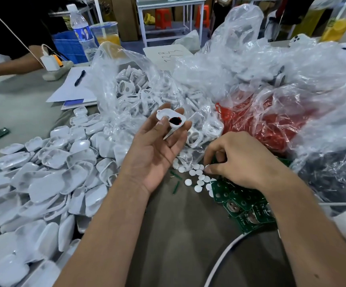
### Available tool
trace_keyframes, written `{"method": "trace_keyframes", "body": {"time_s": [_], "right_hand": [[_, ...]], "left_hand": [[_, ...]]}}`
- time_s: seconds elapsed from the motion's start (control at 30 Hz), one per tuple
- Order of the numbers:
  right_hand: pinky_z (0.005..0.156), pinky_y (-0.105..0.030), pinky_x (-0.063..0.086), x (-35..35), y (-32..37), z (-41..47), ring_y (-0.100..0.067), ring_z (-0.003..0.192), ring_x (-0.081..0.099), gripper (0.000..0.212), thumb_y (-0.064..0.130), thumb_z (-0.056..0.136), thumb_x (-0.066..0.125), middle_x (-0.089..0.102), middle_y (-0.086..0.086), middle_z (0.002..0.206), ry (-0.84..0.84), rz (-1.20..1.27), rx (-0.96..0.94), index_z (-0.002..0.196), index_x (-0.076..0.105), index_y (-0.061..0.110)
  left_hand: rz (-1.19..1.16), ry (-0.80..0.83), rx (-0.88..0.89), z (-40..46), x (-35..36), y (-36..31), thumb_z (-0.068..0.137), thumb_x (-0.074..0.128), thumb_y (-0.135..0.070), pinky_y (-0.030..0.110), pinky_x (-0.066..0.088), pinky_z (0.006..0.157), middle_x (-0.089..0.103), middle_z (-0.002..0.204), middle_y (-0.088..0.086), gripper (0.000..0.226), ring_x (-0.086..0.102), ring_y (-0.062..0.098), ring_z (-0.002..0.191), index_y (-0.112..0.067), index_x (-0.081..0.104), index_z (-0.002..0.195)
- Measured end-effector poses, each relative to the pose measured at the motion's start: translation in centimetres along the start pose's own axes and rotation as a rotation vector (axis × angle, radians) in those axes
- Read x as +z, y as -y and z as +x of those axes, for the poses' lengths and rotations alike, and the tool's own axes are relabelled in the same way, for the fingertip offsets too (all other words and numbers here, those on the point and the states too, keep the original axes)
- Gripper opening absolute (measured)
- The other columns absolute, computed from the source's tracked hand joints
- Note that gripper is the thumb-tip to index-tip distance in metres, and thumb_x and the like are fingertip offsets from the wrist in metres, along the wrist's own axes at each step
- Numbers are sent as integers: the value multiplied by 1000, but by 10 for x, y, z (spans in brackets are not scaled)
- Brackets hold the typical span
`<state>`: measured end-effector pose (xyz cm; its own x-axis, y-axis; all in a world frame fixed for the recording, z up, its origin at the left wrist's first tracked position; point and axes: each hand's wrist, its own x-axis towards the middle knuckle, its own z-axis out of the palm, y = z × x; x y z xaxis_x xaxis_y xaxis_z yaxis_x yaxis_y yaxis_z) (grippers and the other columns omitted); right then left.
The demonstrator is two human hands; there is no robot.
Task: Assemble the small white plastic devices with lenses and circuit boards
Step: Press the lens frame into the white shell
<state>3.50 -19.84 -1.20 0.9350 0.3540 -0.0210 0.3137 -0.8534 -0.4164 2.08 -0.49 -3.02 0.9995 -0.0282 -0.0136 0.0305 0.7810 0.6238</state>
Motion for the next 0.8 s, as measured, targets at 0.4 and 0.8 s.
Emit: {"method": "trace_keyframes", "body": {"time_s": [0.4,0.8], "right_hand": [[78,-29,64,-5,-2,0,-14,76,74,10,11,80,87,78,1,81,-305,857,-81,83,80,18],[95,-40,60,2,14,1,-10,92,77,7,19,82,87,81,8,91,-363,880,-108,85,81,20]], "left_hand": [[101,142,22,-4,-2,7,71,69,14,47,56,100,70,127,16,44,67,43,117,-13,66,105],[312,196,-1,-4,-2,14,74,67,18,51,53,104,71,118,15,47,70,31,107,-12,63,110]]}}
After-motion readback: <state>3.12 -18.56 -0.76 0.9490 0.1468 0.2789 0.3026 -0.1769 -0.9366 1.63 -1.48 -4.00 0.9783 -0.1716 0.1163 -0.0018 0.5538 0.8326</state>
